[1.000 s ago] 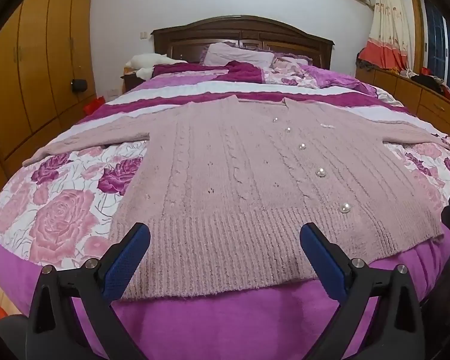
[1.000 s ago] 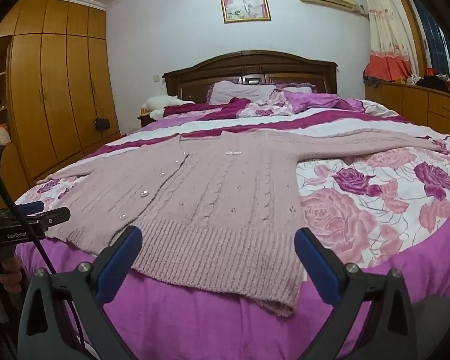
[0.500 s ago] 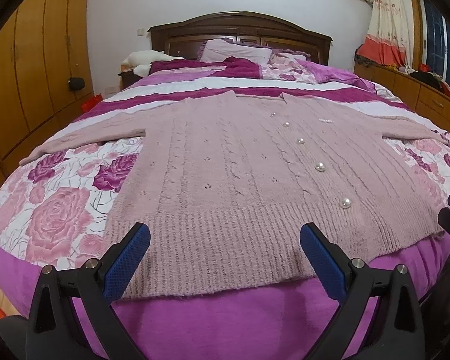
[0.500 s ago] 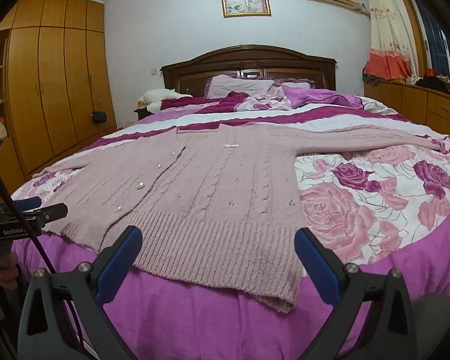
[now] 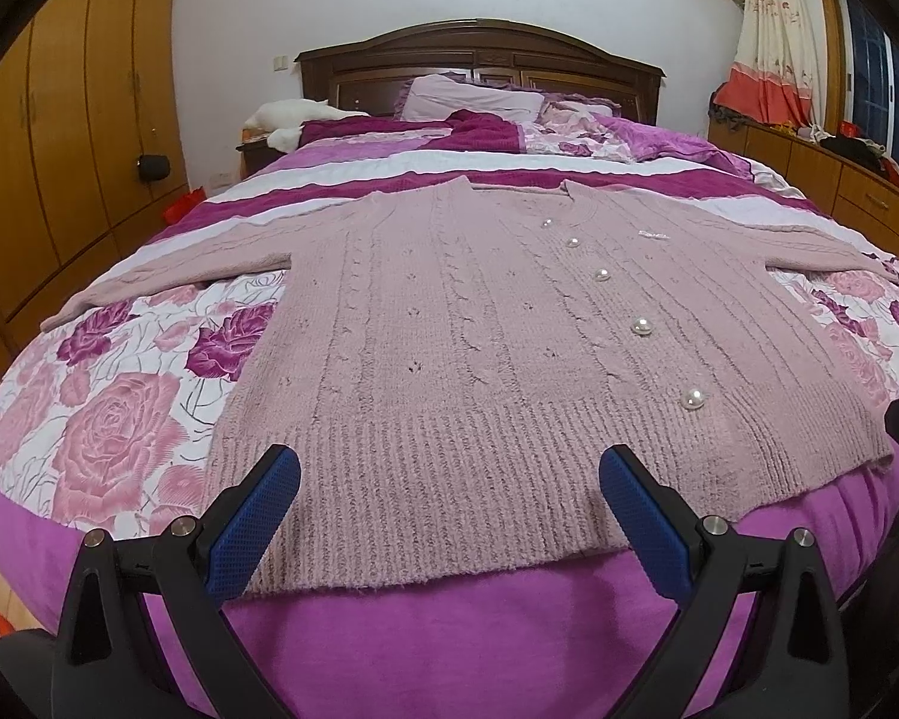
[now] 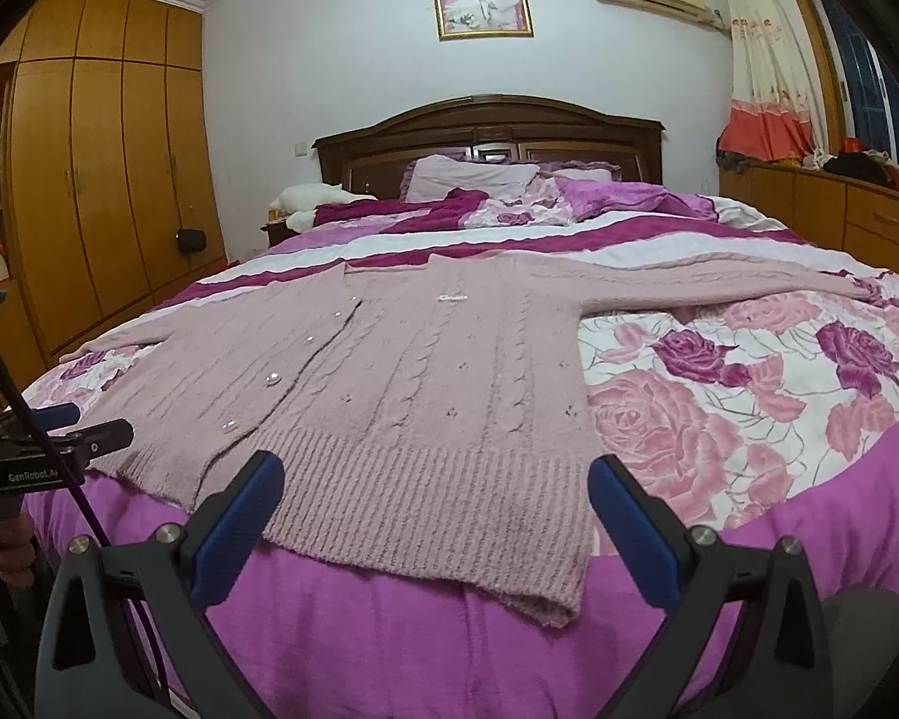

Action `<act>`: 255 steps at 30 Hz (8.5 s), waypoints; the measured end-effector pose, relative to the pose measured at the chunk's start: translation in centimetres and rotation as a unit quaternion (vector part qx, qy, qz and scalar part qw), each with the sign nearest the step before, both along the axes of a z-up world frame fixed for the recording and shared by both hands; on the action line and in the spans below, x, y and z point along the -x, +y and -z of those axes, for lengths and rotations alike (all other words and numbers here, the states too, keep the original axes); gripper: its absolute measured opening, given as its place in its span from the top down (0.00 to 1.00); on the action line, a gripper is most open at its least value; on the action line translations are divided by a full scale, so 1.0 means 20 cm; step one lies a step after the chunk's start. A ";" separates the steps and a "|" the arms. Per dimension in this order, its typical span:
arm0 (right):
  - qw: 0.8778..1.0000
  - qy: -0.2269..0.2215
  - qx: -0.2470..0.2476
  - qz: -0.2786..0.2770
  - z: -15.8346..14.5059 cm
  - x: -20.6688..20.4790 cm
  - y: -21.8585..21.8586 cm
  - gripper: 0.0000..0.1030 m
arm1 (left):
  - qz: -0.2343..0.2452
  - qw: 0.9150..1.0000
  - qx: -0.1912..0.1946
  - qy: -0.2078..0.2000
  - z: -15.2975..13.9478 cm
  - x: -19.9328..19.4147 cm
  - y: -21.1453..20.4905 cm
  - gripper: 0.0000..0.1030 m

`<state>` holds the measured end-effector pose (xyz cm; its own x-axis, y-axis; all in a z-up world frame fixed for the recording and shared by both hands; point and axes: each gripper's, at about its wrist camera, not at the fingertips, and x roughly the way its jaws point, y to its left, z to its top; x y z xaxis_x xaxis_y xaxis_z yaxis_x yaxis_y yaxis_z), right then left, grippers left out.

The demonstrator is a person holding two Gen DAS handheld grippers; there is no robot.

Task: Fold small clothes

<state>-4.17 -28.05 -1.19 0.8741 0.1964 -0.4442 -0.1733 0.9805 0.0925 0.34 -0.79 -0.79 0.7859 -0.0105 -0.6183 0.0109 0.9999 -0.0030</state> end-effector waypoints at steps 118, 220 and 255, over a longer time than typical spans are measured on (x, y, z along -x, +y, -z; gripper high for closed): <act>0.995 0.038 -0.068 -0.069 -0.20 -0.82 0.60 0.00 | -0.339 0.792 0.497 -0.104 0.33 -0.66 2.70 0.45; 0.987 0.084 -0.063 0.123 0.07 -0.56 -0.68 0.00 | -0.184 0.950 0.251 -0.009 -0.05 -1.54 0.48 1.00; 0.987 0.076 -0.092 0.110 0.11 -0.57 -0.72 0.00 | -0.036 0.983 0.181 0.023 0.00 -1.63 -0.56 1.00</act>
<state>7.21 -42.49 -3.44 0.8308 0.0978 -0.5480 0.0724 0.9571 0.2806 32.96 -12.02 -0.80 0.7636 -0.1820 -0.6195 -0.0674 0.9318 -0.3567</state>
